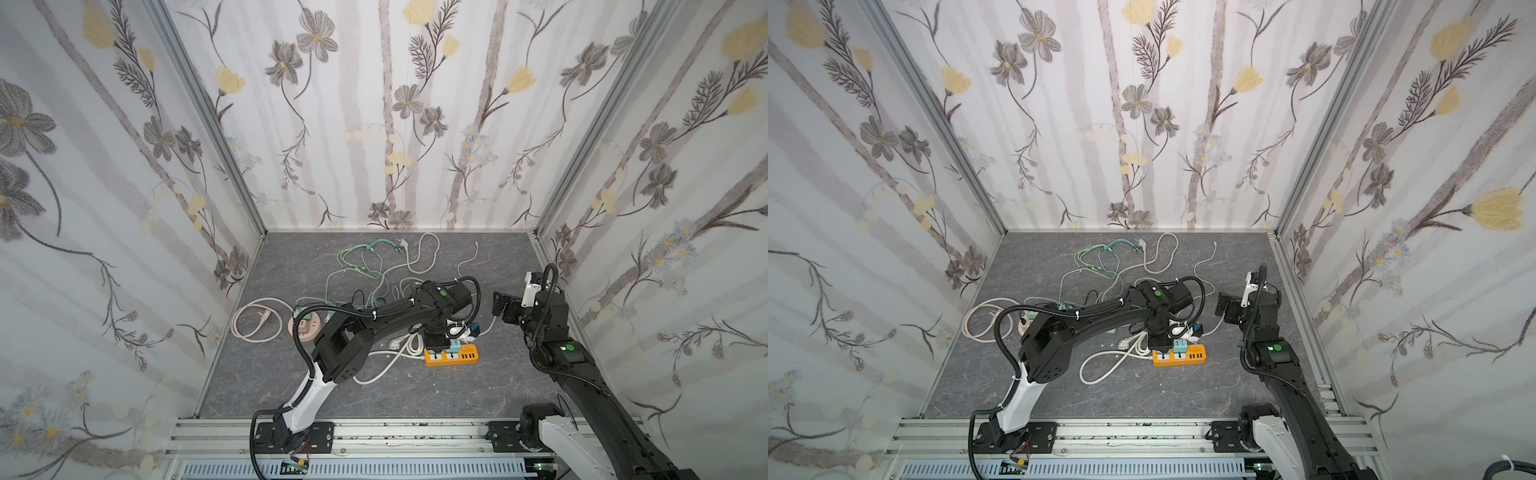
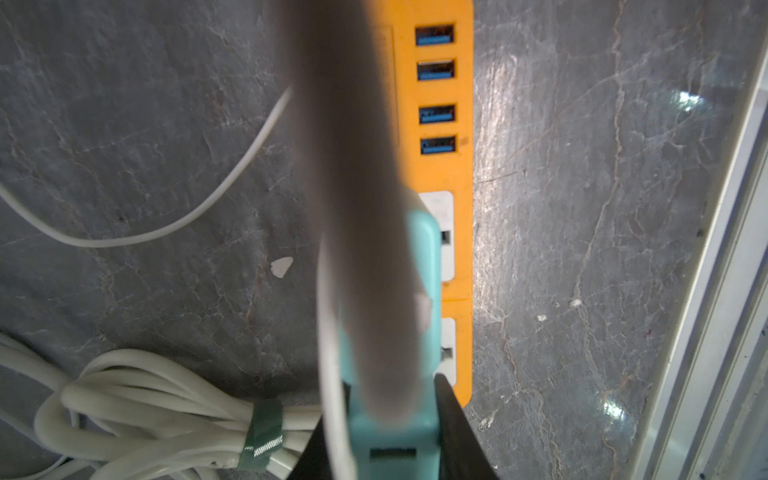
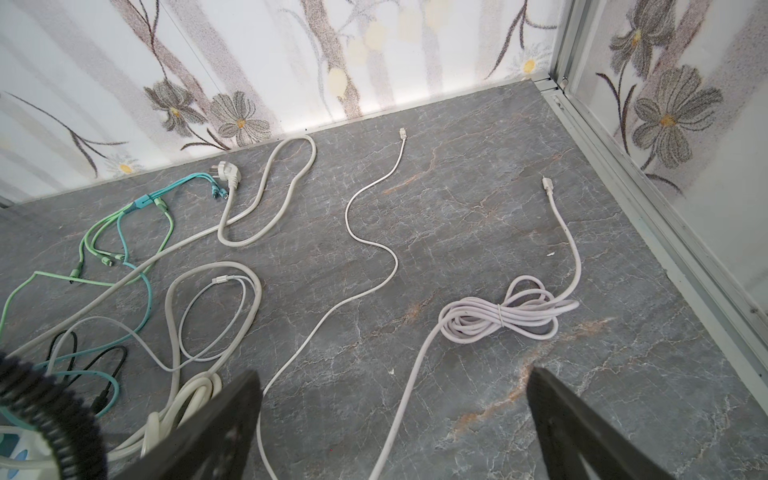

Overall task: Insert the plug
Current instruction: 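Lower the charger's prongs into the orange power strip socket with the left gripper, then open the left gripper and lift it off the plugged-in charger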

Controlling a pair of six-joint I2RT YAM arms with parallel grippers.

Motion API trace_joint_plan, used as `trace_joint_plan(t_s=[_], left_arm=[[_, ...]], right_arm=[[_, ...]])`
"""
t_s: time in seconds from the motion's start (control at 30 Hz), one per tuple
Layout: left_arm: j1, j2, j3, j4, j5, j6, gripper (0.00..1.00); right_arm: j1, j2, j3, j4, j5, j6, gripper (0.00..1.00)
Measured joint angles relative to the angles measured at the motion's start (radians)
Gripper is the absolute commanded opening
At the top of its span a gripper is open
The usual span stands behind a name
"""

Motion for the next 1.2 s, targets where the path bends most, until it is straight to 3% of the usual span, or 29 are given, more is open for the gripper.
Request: trace_joint_plan(t_s=[0.37, 0.4, 0.43, 0.6, 0.67, 0.8, 0.97, 1.07, 1.2], left_arm=[[-0.01, -0.036, -0.067, 0.069, -0.042, 0.015, 0.0], [-0.013, -0.042, -0.071, 0.074, -0.049, 0.018, 0.1], [-0.014, -0.049, -0.076, 0.08, -0.053, 0.019, 0.35], [-0.011, -0.08, -0.109, 0.153, -0.1, 0.051, 0.75], [-0.01, -0.128, -0.129, 0.16, -0.124, 0.058, 1.0], [0.021, -0.262, -0.17, 0.204, -0.097, 0.04, 1.0], [0.134, -0.479, -0.338, 0.336, -0.06, -0.039, 1.0], [0.231, -0.615, -0.486, 0.449, -0.061, -0.095, 1.0], [0.408, -0.786, -0.669, 0.64, -0.153, -0.226, 1.0]], right_arm=[[-0.015, -0.036, -0.005, -0.024, 0.029, 0.0, 0.99], [-0.02, -0.039, -0.005, -0.023, 0.036, 0.0, 0.99], [-0.023, -0.042, -0.005, -0.023, 0.04, 0.003, 0.99], [-0.047, -0.052, 0.0, -0.021, 0.052, 0.007, 0.99], [-0.056, -0.051, 0.007, -0.018, 0.059, 0.006, 0.99], [-0.082, -0.027, 0.017, 0.008, 0.101, 0.0, 0.99], [-0.114, 0.039, 0.0, 0.074, 0.178, -0.004, 0.99], [-0.127, 0.083, -0.014, 0.096, 0.223, -0.003, 0.99], [-0.136, 0.109, -0.054, 0.138, 0.267, -0.003, 0.99]])
